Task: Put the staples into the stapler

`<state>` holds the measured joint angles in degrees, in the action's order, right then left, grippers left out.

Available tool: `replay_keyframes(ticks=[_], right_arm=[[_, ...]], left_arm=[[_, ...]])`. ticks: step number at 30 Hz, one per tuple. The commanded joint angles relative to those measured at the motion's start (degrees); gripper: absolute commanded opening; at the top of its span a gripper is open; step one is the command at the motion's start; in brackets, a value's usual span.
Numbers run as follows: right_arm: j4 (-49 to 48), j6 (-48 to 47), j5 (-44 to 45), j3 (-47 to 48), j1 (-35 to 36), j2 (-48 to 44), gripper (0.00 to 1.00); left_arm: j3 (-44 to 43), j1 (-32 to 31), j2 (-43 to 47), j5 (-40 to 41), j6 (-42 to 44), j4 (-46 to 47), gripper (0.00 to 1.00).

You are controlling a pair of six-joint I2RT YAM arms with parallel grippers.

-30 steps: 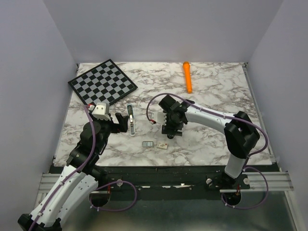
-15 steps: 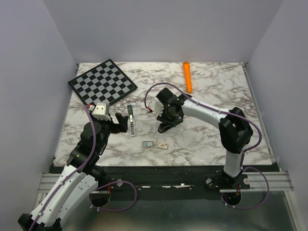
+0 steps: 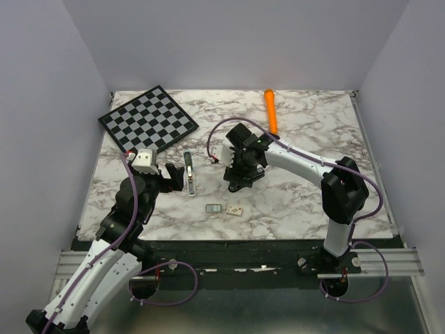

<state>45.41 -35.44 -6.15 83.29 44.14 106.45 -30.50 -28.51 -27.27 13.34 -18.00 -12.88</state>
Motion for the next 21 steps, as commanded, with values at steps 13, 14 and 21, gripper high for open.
replay_keyframes(ticks=[13,14,21], right_arm=[[2.40,-10.09,0.44,5.39,3.41,6.04,0.77],[2.40,-10.09,0.44,5.48,3.58,6.57,0.76],[2.67,-10.61,1.49,6.36,4.02,9.12,0.72]], left_arm=[[0.62,0.21,0.55,1.86,0.25,1.20,0.99],[0.62,0.21,0.63,1.86,0.25,1.28,0.99],[0.71,0.21,0.20,1.42,0.33,1.46,0.99]])
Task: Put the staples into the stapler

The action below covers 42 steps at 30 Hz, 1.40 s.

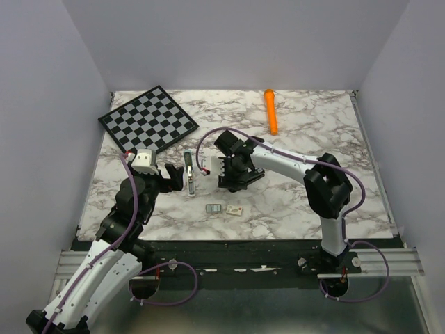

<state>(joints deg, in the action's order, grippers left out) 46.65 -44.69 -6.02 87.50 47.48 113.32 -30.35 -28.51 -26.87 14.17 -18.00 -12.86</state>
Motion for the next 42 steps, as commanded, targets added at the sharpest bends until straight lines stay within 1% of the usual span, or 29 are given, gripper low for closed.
replay_keyframes(ticks=[1,3,5,6,7,8,10,11,12,13,15,16,17,19,21,22,24,25,28,30,31,32,34,35,36,40,41,42], right_arm=[[1.34,-1.46,1.28,2.23,0.68,2.35,0.69],[1.25,-1.28,1.28,2.58,0.59,2.43,0.66],[1.33,-1.28,1.63,2.76,0.59,2.43,0.62],[1.25,-1.28,1.71,2.76,0.59,2.43,0.61],[1.16,-1.19,1.89,2.76,0.59,2.26,0.58],[1.25,-1.02,1.89,2.76,0.59,2.17,0.58],[1.25,-0.49,1.54,2.85,0.59,2.00,0.53],[1.16,-0.32,1.37,2.85,0.59,1.47,0.53],[1.16,0.21,1.36,2.93,0.59,1.29,0.50],[1.16,0.47,1.36,3.02,0.59,1.03,0.43],[1.16,1.35,1.54,3.11,0.42,0.33,0.33],[1.07,1.79,1.28,3.11,0.33,-0.02,0.25],[1.07,2.06,1.01,3.11,0.15,-0.29,0.25],[0.72,3.37,0.31,3.02,-0.37,-1.60,0.17],[-0.15,4.95,-0.39,2.50,-0.81,-3.53,0.15],[-0.68,5.66,-1.87,2.06,-1.08,-4.59,0.10],[-3.31,7.85,-3.99,0.05,-2.21,-6.70,0.06],[-4.45,8.64,-5.83,-0.84,-2.57,-9.49,0.01],[-8.94,11.28,-8.29,-5.14,-3.80,-15.12,0.01],[-12.35,13.29,-9.70,-7.43,-4.59,-18.29,0.01],[-13.59,14.09,-10.58,-10.05,-4.85,-19.70,0.01],[-14.82,14.88,-12.59,-11.12,-5.12,-22.76,0.01],[-17.47,17.08,-15.75,-14.01,-5.73,-25.59,0.01],[-18.26,17.70,-16.56,-14.98,-6.00,-27.78,0.01],[-19.40,18.66,-17.00,-15.78,-6.17,-29.10,0.01],[-22.48,21.04,-18.93,-19.73,-6.26,-34.56,0.01],[-23.44,21.48,-20.68,-21.57,-6.35,-35.87,0.01],[-25.45,22.01,-21.57,-22.54,-6.44,-37.10,0.01]], left_arm=[[0.55,0.21,-0.28,0.50,0.42,1.35,0.99],[0.64,0.21,-0.20,0.50,0.42,1.44,0.99],[0.64,0.21,-0.20,0.42,0.42,1.35,0.99],[0.64,0.30,-0.20,0.42,0.42,1.26,0.99],[0.64,0.21,-0.20,0.42,0.42,1.26,0.99],[0.64,0.21,-0.11,0.42,0.42,1.35,0.99],[0.64,0.21,-0.02,0.33,0.42,1.26,0.99],[0.64,0.21,-0.02,0.24,0.33,1.26,0.99],[0.64,0.21,0.07,0.15,0.33,1.26,0.99],[0.64,0.21,0.15,0.06,0.33,1.26,0.99],[0.73,0.21,0.07,-0.37,0.33,1.35,0.99],[0.73,0.21,0.15,-0.64,0.25,1.44,0.99],[0.73,0.21,0.15,-0.81,0.25,1.44,0.99],[0.73,0.21,0.16,-1.69,0.16,1.52,0.99],[0.90,0.21,0.16,-2.48,-0.02,1.79,0.99],[0.99,0.21,0.24,-3.88,-0.02,1.96,0.99],[1.17,0.21,0.24,-5.47,-0.11,2.66,0.99],[1.34,0.21,0.16,-7.56,-0.19,3.02,0.99],[1.52,0.21,-0.63,-11.70,-0.81,5.04,0.99],[1.08,0.21,-1.60,-16.35,-1.25,7.22,0.99],[0.82,0.21,-3.00,-17.85,-1.60,8.02,0.99],[0.64,0.21,-3.79,-21.52,-1.60,8.81,0.99],[-0.41,0.21,-6.68,-25.32,-0.99,11.19,0.98],[-0.85,0.21,-7.83,-26.90,-0.12,11.80,0.98],[-1.81,0.21,-8.89,-30.31,0.42,12.59,0.98],[-4.72,0.21,-15.03,-37.10,4.10,12.60,0.98],[-5.16,0.21,-15.83,-39.20,4.98,13.99,0.98],[-5.77,0.21,-16.71,-41.22,7.17,14.70,0.96]])
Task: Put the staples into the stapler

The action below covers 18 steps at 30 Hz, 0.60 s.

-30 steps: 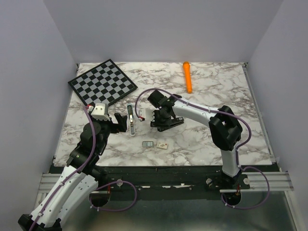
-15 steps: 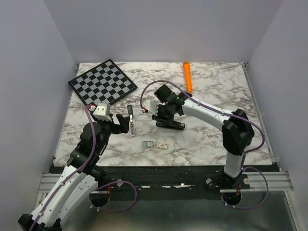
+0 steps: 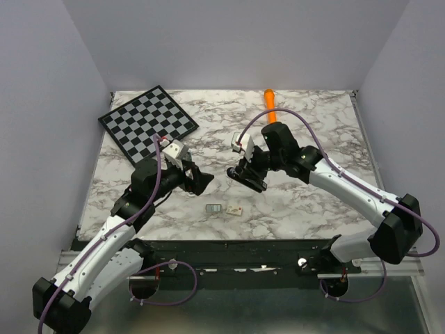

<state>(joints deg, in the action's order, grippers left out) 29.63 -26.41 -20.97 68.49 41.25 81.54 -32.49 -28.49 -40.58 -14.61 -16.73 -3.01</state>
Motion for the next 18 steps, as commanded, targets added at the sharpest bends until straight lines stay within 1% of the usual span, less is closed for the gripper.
replay_keyframes(ticks=[1,3,4,8,11,12,18], right_arm=[[-9.40,4.61,-7.50,-4.41,-0.12,-7.42,0.01],[-11.34,5.32,-9.96,-6.34,-0.21,-8.93,0.01],[-11.78,6.10,-10.49,-6.70,-0.21,-10.16,0.01],[-13.80,7.34,-12.77,-8.72,-0.21,-12.71,0.01],[-16.09,8.39,-13.30,-10.21,-0.21,-14.47,0.01],[-16.79,8.40,-13.57,-10.48,-0.21,-14.82,0.01],[-17.06,7.52,-15.24,-10.83,-0.21,-15.79,0.01]], left_arm=[[-3.98,0.10,-4.32,-16.72,6.70,5.37,0.95],[-4.68,0.10,-5.38,-20.79,9.33,6.60,0.94],[-5.12,0.01,-6.43,-24.90,10.13,6.61,0.93],[-7.49,-0.51,-9.34,-30.55,12.07,5.82,0.92],[-9.08,-1.48,-11.80,-28.91,11.20,4.68,0.89],[-9.26,-1.57,-12.33,-28.72,10.93,4.85,0.86],[-9.43,-4.20,-15.58,-28.02,9.44,8.01,0.78]])
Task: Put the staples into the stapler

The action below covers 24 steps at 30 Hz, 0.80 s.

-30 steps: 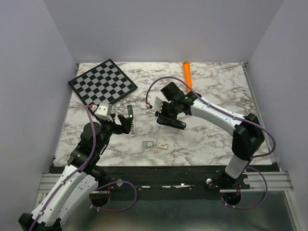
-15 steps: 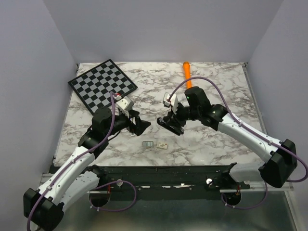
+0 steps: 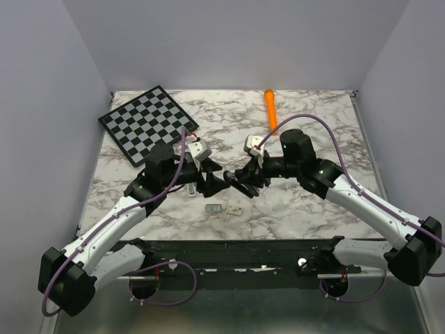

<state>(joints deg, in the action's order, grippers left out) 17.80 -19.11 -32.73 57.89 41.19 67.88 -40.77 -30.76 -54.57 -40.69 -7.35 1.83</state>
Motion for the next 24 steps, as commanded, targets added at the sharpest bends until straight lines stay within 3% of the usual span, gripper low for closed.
replay_keyframes(ticks=[1,8,15,18,24], right_arm=[[-5.23,0.04,-3.48,-0.23,-0.14,-2.22,0.01],[-5.41,-0.66,-2.78,-0.50,-0.14,-3.28,0.01],[-6.29,-0.66,-1.20,-1.64,-0.14,-4.77,0.01],[-8.21,0.21,0.30,-2.78,-0.14,-6.61,0.01],[-13.48,3.55,2.14,-5.32,-0.14,-10.30,0.01]], left_arm=[[-1.76,-2.37,-2.64,-1.59,-0.03,3.10,0.76],[-3.26,-4.74,-6.16,5.70,-2.75,3.71,0.58],[-2.91,-4.92,-7.48,20.98,-8.98,2.14,0.29],[-2.38,-4.92,-7.57,25.46,-11.89,1.25,0.23],[-0.45,-4.92,-7.40,31.36,-18.20,0.73,0.19]])
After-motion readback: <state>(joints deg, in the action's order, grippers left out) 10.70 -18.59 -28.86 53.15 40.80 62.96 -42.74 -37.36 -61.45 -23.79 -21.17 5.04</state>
